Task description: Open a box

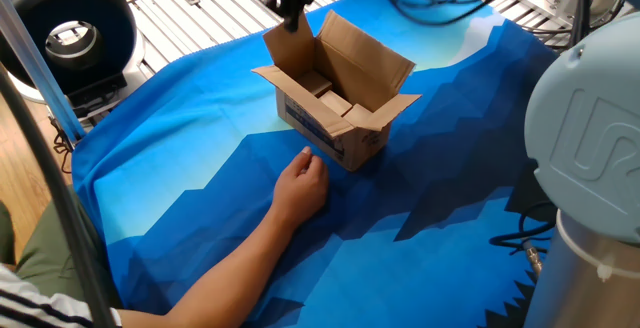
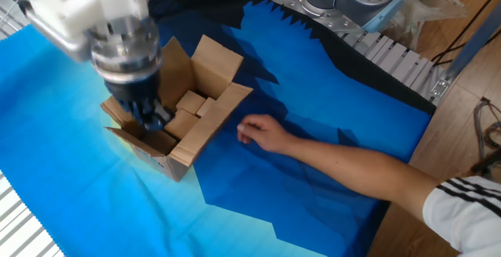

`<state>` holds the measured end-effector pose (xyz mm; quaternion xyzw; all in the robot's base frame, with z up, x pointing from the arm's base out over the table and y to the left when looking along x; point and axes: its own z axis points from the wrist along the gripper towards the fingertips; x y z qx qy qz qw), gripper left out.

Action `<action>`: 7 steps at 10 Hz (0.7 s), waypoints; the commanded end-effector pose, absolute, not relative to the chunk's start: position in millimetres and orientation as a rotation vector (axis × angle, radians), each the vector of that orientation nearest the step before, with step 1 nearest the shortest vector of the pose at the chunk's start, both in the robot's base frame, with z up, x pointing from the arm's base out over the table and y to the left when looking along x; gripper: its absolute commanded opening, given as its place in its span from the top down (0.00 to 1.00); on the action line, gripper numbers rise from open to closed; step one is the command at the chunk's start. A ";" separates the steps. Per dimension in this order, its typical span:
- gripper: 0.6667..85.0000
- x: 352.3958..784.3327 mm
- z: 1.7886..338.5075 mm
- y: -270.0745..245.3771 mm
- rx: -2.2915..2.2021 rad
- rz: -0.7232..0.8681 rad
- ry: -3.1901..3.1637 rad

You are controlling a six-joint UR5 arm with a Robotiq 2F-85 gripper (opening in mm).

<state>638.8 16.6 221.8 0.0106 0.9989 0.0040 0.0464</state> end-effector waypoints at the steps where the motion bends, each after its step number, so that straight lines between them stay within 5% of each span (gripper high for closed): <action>1: 0.99 615.7 280.8 10.6 0.057 -0.018 3.090; 7: 0.99 623.9 278.9 -1.0 0.225 0.004 3.053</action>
